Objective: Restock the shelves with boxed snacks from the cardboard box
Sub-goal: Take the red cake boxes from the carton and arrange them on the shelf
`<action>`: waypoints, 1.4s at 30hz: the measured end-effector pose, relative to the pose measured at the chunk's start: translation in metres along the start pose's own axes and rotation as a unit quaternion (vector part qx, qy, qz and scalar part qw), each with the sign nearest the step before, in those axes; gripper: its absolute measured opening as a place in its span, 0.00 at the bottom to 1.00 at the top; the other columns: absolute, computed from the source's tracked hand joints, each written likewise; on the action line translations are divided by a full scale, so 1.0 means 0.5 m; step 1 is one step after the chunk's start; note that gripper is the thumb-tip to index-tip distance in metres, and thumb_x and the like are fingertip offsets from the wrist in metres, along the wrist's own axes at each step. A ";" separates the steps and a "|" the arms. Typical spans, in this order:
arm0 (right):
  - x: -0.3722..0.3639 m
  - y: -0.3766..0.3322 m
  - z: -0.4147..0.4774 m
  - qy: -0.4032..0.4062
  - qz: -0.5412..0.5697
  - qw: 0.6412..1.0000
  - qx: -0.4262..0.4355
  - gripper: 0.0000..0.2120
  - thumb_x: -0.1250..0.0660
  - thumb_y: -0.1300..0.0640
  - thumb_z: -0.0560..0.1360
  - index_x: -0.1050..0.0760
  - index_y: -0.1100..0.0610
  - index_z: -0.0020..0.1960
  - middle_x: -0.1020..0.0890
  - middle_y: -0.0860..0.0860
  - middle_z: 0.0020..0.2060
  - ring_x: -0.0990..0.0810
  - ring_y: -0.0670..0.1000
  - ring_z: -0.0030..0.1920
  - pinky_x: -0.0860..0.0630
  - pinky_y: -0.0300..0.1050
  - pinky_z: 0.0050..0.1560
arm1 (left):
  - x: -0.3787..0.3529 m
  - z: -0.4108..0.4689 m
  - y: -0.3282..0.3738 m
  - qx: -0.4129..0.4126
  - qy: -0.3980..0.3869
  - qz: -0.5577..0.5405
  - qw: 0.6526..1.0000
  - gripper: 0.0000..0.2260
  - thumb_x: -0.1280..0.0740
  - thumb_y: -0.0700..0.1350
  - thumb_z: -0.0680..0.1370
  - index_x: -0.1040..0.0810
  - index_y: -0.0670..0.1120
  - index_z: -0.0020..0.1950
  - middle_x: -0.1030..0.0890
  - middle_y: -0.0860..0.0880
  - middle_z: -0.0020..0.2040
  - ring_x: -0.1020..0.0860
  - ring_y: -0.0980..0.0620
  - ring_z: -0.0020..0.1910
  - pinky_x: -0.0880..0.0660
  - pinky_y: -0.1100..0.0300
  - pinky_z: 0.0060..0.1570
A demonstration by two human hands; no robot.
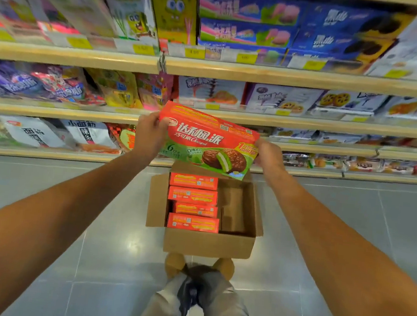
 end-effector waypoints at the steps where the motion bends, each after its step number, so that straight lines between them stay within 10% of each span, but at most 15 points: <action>1: 0.016 -0.042 -0.025 0.007 0.010 1.000 0.018 0.09 0.38 0.54 0.73 0.29 0.57 0.36 0.22 0.58 0.38 0.25 0.55 0.42 0.26 0.53 0.48 | 0.022 -0.004 0.046 -0.012 0.010 0.000 1.000 0.11 0.40 0.43 0.79 0.21 0.38 0.50 0.20 0.42 0.42 0.24 0.51 0.39 0.27 0.62 0.39; 6: 0.064 -0.210 -0.107 0.006 0.066 0.989 0.129 0.13 0.39 0.54 0.79 0.31 0.58 0.61 0.28 0.51 0.47 0.25 0.53 0.48 0.26 0.48 0.48 | 0.088 0.002 0.188 -0.019 0.051 -0.020 0.998 0.16 0.40 0.49 0.80 0.20 0.38 0.55 0.20 0.45 0.46 0.24 0.48 0.46 0.27 0.54 0.48; 13: 0.130 -0.378 -0.207 -0.011 0.097 0.960 0.262 0.11 0.41 0.53 0.81 0.36 0.57 0.59 0.26 0.52 0.50 0.24 0.49 0.46 0.26 0.38 0.39 | 0.178 0.001 0.356 -0.050 0.097 -0.030 0.994 0.19 0.39 0.55 0.78 0.32 0.45 0.32 0.31 0.46 0.30 0.35 0.50 0.30 0.40 0.56 0.33; 23: 0.199 -0.583 -0.312 0.041 0.118 0.917 0.379 0.09 0.41 0.50 0.80 0.33 0.56 0.53 0.28 0.47 0.40 0.28 0.49 0.42 0.32 0.43 0.44 | 0.289 -0.021 0.576 -0.121 0.158 -0.075 0.977 0.17 0.40 0.54 0.78 0.27 0.43 0.37 0.29 0.44 0.35 0.32 0.48 0.33 0.38 0.55 0.34; 31: 0.256 -0.753 -0.386 0.068 0.132 0.877 0.456 0.12 0.40 0.49 0.79 0.31 0.56 0.56 0.25 0.50 0.51 0.27 0.47 0.50 0.32 0.37 0.42 | 0.361 -0.015 0.722 -0.198 0.157 -0.136 0.958 0.17 0.43 0.57 0.75 0.28 0.45 0.38 0.21 0.38 0.40 0.22 0.42 0.40 0.28 0.52 0.42; 42: 0.382 -0.993 -0.392 0.097 0.167 0.835 0.515 0.11 0.40 0.50 0.79 0.30 0.57 0.52 0.26 0.45 0.40 0.27 0.40 0.38 0.30 0.31 0.35 | 0.394 -0.013 1.005 -0.314 0.226 -0.110 0.916 0.17 0.42 0.48 0.77 0.36 0.47 0.29 0.29 0.47 0.33 0.32 0.50 0.34 0.39 0.56 0.35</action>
Point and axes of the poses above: each hand's wrist, its own z-axis towards the middle knuckle, its own x-axis out of the back of the hand, y = z × x, the point moved 6 cm from there along z, towards the middle knuckle
